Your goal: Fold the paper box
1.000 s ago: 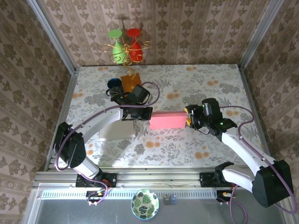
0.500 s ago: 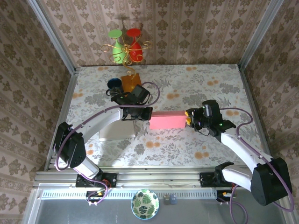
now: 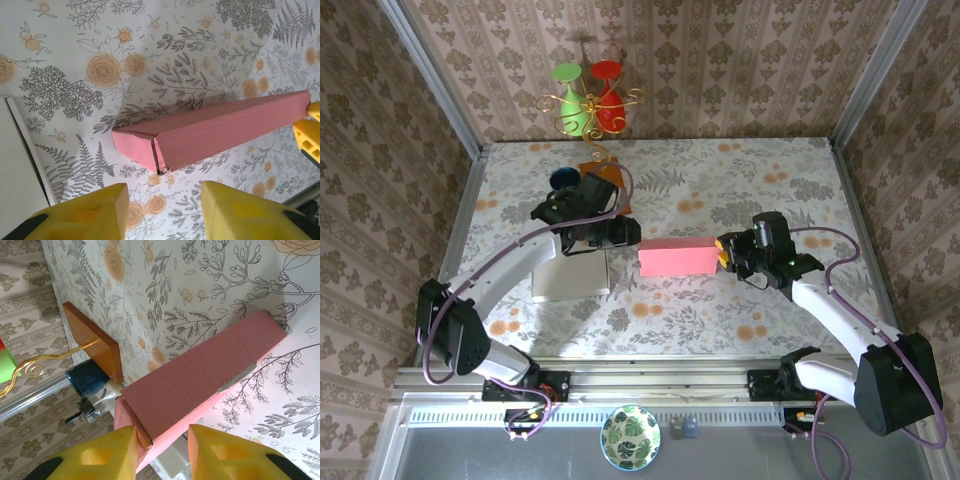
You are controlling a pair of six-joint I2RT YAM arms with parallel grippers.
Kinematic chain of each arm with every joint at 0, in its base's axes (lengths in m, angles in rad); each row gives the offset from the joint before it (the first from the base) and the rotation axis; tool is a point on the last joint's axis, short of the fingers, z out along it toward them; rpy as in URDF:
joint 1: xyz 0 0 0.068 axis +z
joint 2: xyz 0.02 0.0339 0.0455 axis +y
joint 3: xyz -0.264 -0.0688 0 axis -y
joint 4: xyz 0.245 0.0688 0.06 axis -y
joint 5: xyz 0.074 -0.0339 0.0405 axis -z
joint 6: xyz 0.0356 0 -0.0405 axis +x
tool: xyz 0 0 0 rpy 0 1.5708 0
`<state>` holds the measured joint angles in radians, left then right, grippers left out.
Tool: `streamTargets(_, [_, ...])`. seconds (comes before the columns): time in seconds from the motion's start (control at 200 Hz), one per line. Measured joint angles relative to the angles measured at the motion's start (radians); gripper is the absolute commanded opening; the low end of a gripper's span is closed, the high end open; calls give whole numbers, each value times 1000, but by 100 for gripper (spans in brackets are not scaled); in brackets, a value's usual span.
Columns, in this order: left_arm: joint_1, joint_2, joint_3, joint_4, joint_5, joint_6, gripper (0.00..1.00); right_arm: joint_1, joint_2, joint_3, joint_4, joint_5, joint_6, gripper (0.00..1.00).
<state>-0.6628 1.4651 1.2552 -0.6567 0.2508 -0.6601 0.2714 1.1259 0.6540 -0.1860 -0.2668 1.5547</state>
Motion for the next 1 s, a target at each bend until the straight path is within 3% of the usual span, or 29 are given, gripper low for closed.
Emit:
streamTargets(0.32, [9, 51, -19, 42, 64, -57, 42, 0, 0, 2, -3, 0, -8, 32])
streamTargets(1.0, [9, 54, -130, 131, 90, -62, 38, -1, 0, 2, -8, -3, -11, 31])
